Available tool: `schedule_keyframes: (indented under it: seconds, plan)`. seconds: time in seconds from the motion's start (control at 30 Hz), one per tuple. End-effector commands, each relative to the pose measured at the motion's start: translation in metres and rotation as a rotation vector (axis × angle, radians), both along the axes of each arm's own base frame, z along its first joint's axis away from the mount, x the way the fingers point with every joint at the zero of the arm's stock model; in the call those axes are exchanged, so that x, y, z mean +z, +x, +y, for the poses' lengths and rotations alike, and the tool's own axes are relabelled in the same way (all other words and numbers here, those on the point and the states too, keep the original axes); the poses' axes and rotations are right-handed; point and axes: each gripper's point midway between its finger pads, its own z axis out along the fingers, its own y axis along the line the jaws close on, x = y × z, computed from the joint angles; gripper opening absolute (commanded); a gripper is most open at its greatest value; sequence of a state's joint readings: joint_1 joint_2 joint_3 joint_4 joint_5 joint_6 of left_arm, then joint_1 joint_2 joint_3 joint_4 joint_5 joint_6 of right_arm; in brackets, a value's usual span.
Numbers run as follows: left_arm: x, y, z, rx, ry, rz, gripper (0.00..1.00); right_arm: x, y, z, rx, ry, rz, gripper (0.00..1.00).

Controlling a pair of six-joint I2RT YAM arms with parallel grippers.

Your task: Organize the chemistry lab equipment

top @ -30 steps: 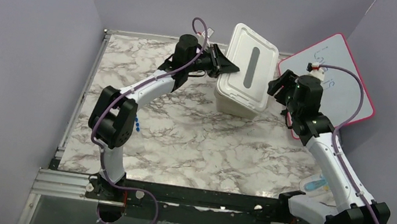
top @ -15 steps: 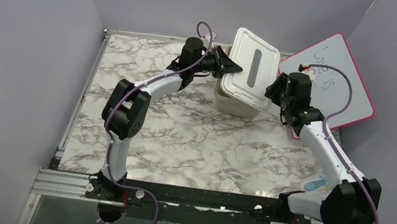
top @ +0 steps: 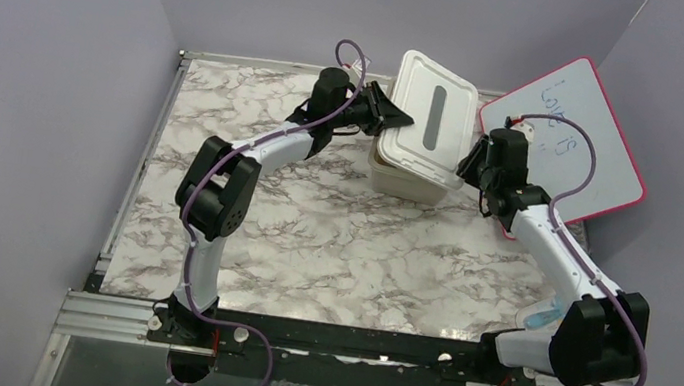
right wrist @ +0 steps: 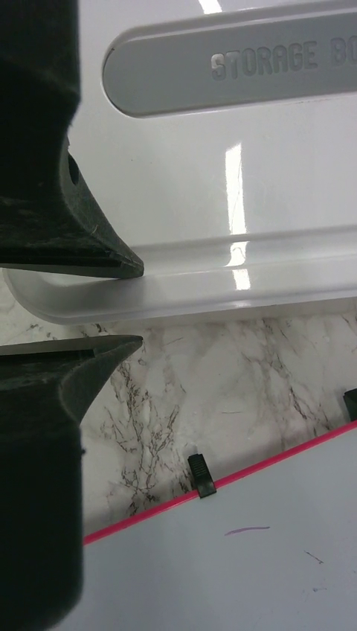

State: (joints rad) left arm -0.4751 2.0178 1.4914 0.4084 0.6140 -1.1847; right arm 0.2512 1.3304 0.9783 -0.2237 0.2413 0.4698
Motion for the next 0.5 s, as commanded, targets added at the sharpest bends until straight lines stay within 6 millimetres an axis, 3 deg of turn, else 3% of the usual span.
schedule_keyframes:
  seconds: [0.0, 0.17, 0.47]
  plan:
    - [0.005, 0.016, 0.015, 0.084, 0.071, -0.074, 0.36, -0.006, 0.005, -0.002, 0.015, -0.029, 0.019, 0.37]
    - [0.006, 0.025, 0.026, 0.137, 0.177, -0.126, 0.52, -0.013, 0.006, -0.001, 0.031, -0.042, 0.048, 0.37]
    - [0.012, 0.032, 0.069, 0.29, 0.337, -0.135, 0.62, -0.008, 0.01, 0.009, 0.077, -0.014, 0.035, 0.38]
